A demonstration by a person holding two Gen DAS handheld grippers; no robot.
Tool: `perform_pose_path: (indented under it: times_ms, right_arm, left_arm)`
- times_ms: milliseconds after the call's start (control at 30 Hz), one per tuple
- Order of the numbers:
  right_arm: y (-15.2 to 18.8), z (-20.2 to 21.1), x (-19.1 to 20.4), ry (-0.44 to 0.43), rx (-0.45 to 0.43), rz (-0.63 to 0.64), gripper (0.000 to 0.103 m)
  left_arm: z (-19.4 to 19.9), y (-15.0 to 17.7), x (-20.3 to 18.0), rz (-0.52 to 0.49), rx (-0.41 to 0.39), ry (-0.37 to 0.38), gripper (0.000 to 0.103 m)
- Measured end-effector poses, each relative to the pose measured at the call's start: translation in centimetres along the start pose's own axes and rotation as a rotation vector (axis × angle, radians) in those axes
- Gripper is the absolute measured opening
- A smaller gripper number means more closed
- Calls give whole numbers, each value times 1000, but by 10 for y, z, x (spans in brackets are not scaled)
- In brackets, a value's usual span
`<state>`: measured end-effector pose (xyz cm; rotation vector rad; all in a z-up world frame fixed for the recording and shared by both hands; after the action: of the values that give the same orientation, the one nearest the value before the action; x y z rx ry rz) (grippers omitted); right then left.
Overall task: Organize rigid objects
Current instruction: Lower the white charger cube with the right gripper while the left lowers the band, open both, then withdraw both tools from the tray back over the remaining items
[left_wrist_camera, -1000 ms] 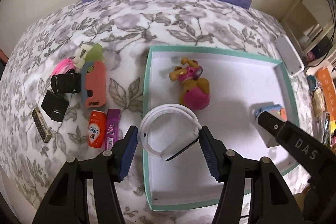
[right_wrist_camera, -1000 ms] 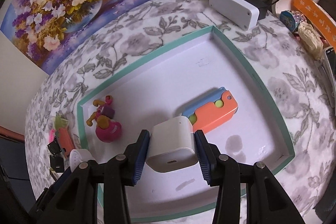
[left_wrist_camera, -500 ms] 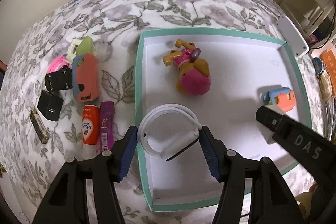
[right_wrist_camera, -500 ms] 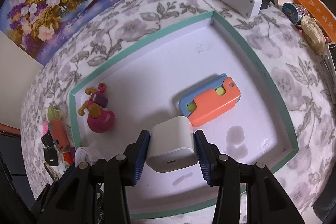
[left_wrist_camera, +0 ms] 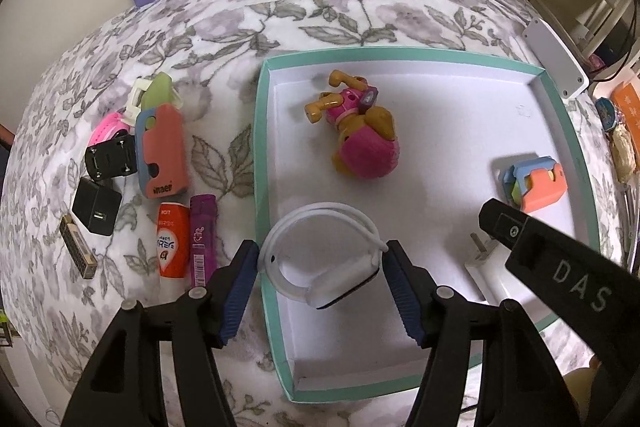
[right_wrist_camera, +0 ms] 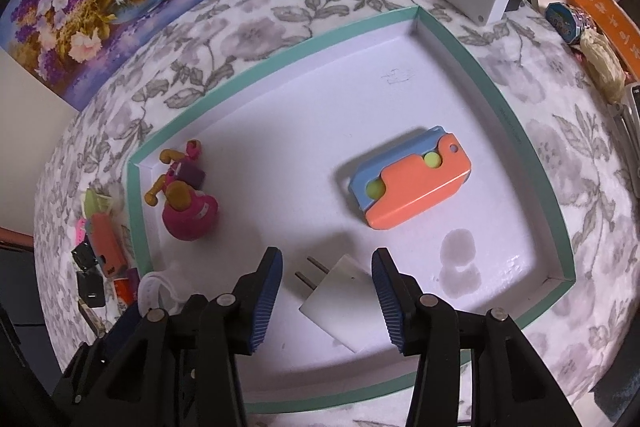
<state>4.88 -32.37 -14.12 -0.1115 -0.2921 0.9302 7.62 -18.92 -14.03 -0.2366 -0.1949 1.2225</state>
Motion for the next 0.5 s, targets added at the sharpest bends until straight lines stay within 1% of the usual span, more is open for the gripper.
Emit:
perform_pose_path:
  times_ms: [33,100,167,267,367,500]
  right_arm:
    - [0,2,0,-6,-2,-5,51]
    - [-2,6,1,-12,-10,-11,53]
    - [-4,12,2,-23,-22,-19,56]
    - [-7,21,1,-26,-45,-29,56]
    - [-10,28,0,-21,-64,-29,56]
    - [-11,30,2,-24,-72,-26,56]
  left_arm:
    - [1,-1,-1,-1,-3,3,67]
    - [6,-3,-2,-6,-16,8,71]
    - [11,-5,-1,-4,-28,12,71]
    - [15,-6,2,10,-35,17,71]
    - [17,-6,11,41,-30,12,71]
    - [17,-5,32,112,-21,-1,71]
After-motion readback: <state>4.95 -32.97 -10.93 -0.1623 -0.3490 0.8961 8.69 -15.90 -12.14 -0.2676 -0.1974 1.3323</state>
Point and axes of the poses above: each gripper's, at about its wrist camera, not at the fingertips, and z roughly against the way its jaws point, x to its left, y to its underside, the point moved 9 cm from there along -z, roughly the way its jaws point
